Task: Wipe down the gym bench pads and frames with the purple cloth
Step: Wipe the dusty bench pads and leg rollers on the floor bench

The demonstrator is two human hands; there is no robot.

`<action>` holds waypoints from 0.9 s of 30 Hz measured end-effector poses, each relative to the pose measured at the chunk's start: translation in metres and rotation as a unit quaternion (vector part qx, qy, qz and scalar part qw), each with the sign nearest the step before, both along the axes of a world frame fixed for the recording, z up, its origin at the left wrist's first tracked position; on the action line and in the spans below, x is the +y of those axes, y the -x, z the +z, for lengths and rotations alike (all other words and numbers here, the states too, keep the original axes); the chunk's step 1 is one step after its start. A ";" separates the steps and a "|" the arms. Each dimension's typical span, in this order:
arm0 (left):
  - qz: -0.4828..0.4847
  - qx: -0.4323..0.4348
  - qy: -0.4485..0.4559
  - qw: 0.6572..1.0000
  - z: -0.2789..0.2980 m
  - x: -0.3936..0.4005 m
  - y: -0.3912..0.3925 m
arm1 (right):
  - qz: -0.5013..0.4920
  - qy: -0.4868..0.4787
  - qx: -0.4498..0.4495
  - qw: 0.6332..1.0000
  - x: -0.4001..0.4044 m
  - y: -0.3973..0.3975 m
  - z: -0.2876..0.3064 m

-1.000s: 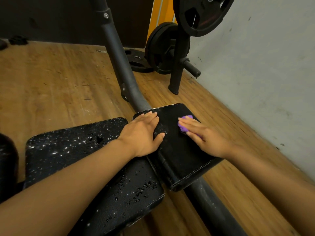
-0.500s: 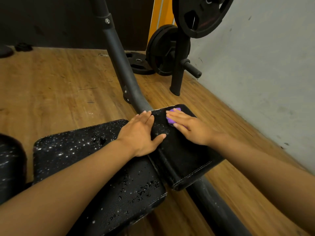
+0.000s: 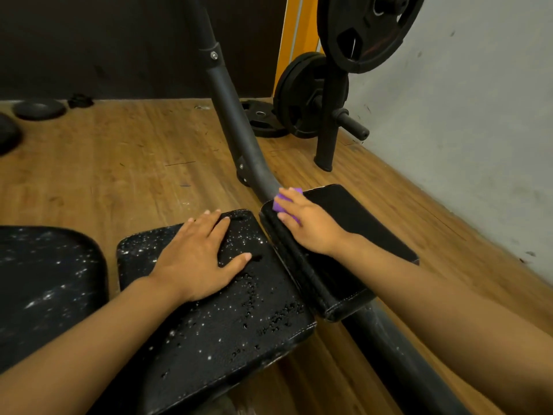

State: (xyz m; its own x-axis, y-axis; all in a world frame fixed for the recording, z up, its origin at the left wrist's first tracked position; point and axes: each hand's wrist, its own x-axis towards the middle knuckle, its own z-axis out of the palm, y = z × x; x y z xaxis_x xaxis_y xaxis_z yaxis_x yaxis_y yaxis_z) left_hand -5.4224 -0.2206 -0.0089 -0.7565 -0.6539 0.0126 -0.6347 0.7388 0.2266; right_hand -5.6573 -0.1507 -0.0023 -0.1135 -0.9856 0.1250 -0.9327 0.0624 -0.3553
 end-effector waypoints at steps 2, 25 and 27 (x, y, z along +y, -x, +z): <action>0.004 0.000 0.011 1.000 -0.003 0.002 0.001 | 0.084 -0.005 -0.005 0.996 0.014 0.010 0.002; 0.015 0.021 -0.012 1.000 0.007 0.007 0.003 | 0.135 -0.014 -0.002 0.991 0.070 -0.012 0.011; 0.016 0.018 -0.012 1.000 0.007 0.008 0.003 | 0.168 -0.050 -0.005 0.985 0.104 -0.015 0.011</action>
State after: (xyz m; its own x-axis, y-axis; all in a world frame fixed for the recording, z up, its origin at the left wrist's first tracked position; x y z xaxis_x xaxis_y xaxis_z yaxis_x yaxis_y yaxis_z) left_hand -5.4253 -0.2123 -0.0015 -0.7348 -0.6779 0.0233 -0.6486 0.7123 0.2682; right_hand -5.6422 -0.0467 0.0086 0.2198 -0.9752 0.0264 -0.9030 -0.2137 -0.3728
